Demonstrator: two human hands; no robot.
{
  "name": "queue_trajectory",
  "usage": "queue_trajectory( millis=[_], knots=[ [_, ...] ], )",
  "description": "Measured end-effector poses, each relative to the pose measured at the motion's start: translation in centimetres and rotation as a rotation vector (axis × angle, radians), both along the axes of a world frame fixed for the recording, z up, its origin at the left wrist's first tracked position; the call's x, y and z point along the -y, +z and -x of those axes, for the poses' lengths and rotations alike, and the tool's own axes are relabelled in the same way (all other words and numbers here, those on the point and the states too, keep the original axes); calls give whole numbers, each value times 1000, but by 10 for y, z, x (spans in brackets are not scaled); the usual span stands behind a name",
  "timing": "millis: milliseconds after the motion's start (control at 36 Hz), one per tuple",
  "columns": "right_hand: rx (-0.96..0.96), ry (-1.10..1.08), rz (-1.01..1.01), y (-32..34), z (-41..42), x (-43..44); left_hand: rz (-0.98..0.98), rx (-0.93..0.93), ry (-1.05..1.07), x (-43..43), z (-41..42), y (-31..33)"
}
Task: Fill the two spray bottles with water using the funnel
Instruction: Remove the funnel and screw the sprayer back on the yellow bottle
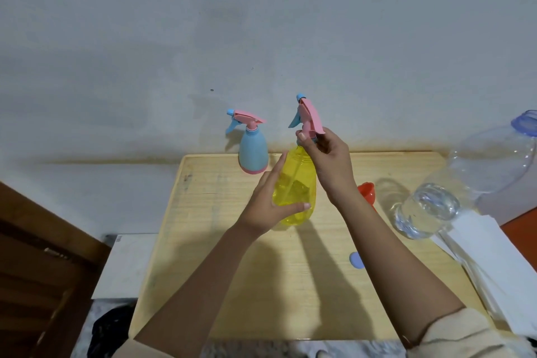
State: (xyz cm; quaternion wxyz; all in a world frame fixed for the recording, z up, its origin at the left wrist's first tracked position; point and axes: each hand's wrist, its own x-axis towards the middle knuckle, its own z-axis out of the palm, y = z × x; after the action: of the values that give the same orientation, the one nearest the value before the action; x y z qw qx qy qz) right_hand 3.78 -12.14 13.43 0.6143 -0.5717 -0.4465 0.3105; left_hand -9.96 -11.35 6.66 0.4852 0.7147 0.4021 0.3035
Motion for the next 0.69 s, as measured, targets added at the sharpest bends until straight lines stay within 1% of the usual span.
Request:
queue_trajectory(
  millis=[111,278,389,444,583,694],
  knots=[
    [20,-62,16,2,-3,4,11,-21,-13,4,0,1],
    [98,-221,25,1,5,10,-42,-49,55,17,-8,-2],
    [147,-293,5,-3,10,19,-42,-51,76,31,-12,-4],
    [171,-282,4,-1,10,25,-39,-49,80,37,-13,-5],
    [203,-177,30,2,4,41,5,-31,54,55,-5,-6],
    [259,-50,66,7,3,54,-19,-55,27,80,1,-7]
  ],
)
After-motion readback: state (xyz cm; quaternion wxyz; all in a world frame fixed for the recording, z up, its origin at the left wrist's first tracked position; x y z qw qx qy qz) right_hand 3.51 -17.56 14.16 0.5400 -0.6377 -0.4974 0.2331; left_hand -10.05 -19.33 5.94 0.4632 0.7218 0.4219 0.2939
